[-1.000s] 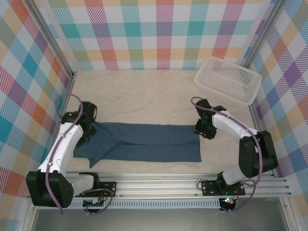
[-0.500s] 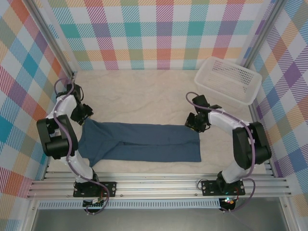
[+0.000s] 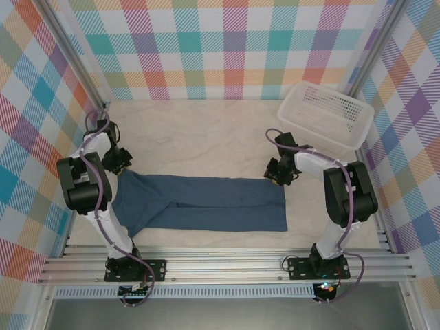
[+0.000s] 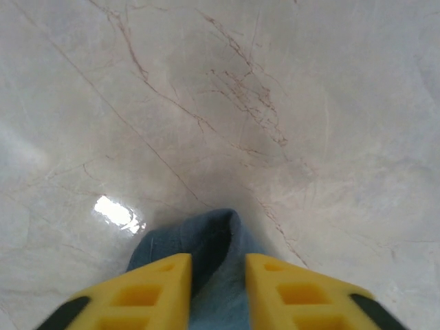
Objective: Fold and stack the t-shirts
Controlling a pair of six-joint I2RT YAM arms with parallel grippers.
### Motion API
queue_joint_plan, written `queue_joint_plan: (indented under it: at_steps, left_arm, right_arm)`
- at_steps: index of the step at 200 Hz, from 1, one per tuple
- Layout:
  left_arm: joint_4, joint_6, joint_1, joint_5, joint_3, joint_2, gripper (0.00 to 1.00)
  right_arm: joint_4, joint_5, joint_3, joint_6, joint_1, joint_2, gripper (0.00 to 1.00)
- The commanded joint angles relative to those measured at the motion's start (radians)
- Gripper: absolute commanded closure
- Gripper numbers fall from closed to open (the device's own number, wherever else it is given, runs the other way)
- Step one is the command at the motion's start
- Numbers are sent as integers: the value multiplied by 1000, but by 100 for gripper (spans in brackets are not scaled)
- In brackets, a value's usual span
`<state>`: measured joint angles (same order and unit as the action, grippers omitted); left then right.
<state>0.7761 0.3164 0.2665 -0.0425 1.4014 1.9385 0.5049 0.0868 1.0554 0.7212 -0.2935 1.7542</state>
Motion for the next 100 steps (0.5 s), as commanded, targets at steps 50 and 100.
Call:
queue_joint_plan:
  at_steps: [50,100]
  left_arm:
    - [-26,-8,18,-81,-57,-31,98]
    - [-29,-5,64,-128,-88,-100,100]
  right_arm:
    - [110,-105,34,49,10,40,78]
    - [124,-143,17,50,24,50,81]
